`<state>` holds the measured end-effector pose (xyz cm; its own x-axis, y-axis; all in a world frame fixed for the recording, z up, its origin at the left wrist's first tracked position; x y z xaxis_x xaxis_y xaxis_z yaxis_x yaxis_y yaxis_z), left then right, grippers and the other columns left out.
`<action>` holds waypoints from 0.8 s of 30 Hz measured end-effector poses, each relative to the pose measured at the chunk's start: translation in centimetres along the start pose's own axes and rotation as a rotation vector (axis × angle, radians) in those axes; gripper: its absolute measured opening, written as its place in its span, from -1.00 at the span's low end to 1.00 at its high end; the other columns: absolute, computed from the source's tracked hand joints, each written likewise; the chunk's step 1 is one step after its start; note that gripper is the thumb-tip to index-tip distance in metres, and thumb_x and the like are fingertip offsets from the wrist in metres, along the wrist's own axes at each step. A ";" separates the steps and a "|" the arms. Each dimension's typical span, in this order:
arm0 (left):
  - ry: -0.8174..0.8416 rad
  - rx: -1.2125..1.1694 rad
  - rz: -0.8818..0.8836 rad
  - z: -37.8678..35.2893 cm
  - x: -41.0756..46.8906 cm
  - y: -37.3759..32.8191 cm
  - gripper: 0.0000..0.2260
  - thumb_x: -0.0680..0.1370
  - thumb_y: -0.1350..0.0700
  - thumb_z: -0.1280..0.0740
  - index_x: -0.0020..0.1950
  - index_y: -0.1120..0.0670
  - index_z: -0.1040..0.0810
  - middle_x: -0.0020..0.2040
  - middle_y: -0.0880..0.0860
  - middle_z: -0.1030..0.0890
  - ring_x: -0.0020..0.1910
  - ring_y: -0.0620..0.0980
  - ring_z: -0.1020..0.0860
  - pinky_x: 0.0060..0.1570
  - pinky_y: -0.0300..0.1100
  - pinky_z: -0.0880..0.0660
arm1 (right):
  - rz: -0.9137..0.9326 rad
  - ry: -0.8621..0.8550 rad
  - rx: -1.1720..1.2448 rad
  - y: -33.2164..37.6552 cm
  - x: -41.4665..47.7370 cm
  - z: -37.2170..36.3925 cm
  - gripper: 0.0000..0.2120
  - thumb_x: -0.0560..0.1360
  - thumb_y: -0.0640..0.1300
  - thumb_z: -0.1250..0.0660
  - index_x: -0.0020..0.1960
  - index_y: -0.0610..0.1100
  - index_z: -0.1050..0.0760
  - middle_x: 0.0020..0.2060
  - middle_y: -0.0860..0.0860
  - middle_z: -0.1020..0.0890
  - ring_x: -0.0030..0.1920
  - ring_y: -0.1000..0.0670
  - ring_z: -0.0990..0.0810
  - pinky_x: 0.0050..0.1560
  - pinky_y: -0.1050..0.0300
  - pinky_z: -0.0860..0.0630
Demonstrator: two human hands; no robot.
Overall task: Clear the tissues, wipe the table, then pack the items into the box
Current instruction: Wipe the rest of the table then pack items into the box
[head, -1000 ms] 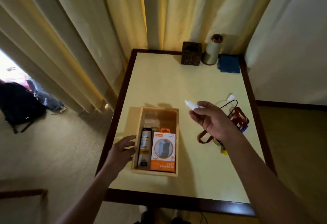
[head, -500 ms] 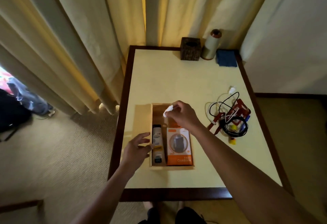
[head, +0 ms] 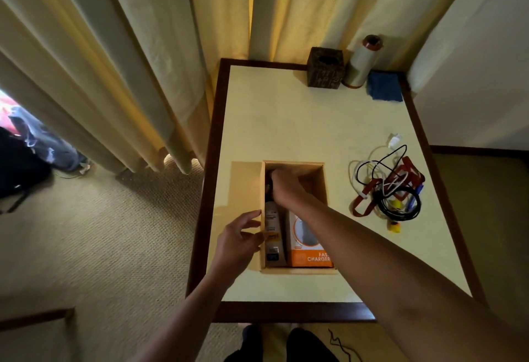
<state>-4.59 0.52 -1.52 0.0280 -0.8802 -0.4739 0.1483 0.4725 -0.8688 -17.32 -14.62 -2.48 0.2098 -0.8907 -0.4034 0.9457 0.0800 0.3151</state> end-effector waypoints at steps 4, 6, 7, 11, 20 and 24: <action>0.016 -0.008 0.002 0.0 0.2 0.1 -0.51 0.56 0.12 -0.50 0.45 -0.14 -0.51 0.17 -0.13 -0.61 -0.03 -0.29 -0.66 -0.05 -0.14 -0.68 | -0.049 0.076 0.013 -0.1 0.4 -0.3 -0.86 0.60 -0.29 -0.33 0.16 -0.22 -0.55 0.08 -0.13 -0.63 0.06 -0.09 -0.63 0.00 0.11 -0.54; 0.022 -0.014 0.008 0.2 0.3 0.1 -0.51 0.55 0.11 -0.51 0.45 -0.14 -0.51 0.19 -0.11 -0.62 0.02 -0.18 -0.66 -0.04 -0.12 -0.68 | -0.057 0.106 0.046 -0.4 0.5 -0.2 -0.83 0.59 -0.29 -0.34 0.18 -0.22 -0.54 0.07 -0.14 -0.63 0.05 -0.10 -0.62 0.02 0.08 -0.57; 0.027 -0.019 0.010 0.2 0.3 0.1 -0.51 0.55 0.10 -0.51 0.45 -0.14 -0.51 0.19 -0.10 -0.62 0.05 -0.14 -0.66 -0.02 -0.10 -0.69 | -0.057 0.117 0.057 -0.5 0.5 0.0 -0.82 0.59 -0.29 -0.34 0.18 -0.22 -0.54 0.06 -0.13 -0.63 0.04 -0.09 -0.62 0.03 0.07 -0.58; 0.047 -0.001 0.019 0.3 0.5 0.2 -0.51 0.54 0.08 -0.52 0.44 -0.16 -0.50 0.18 -0.14 -0.61 0.06 -0.11 -0.67 -0.03 -0.10 -0.68 | -0.047 0.138 0.084 -1.0 0.3 0.3 -0.82 0.57 -0.30 -0.34 0.17 -0.21 -0.53 -0.07 -0.07 -0.58 -0.09 -0.03 -0.57 -0.12 0.14 -0.50; 0.055 0.016 0.057 0.3 0.7 0.0 -0.56 0.56 0.12 -0.49 0.39 -0.15 -0.50 0.20 -0.09 -0.58 0.09 -0.07 -0.64 0.01 -0.07 -0.65 | 0.010 0.086 0.182 -1.9 -1.2 2.1 -0.64 0.55 -0.31 -0.34 0.33 -0.21 -0.54 0.16 -0.14 -0.65 0.13 -0.12 -0.64 0.09 0.05 -0.60; 0.074 0.066 0.105 0.2 1.5 -0.4 -0.60 0.54 0.14 -0.50 0.33 -0.11 -0.51 0.16 -0.04 -0.59 0.07 0.01 -0.65 0.11 0.11 -0.63 | 0.089 -0.045 0.313 -2.6 -3.1 5.0 -0.65 0.57 -0.29 -0.32 0.33 -0.11 -0.60 0.23 -0.02 -0.67 0.25 0.02 -0.62 0.24 0.19 -0.49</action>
<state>-4.36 -1.01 -1.87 -0.0261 -0.8190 -0.5731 0.2128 0.5556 -0.8037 -21.65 -14.29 2.30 0.2702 -0.9058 -0.3263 0.8003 0.0229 0.5992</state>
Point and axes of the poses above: each hand's wrist, its own x-axis towards the middle knuckle, its own z-axis out of the back of the hand, y = z × x, the point moved 5 cm from there along x, towards the middle knuckle
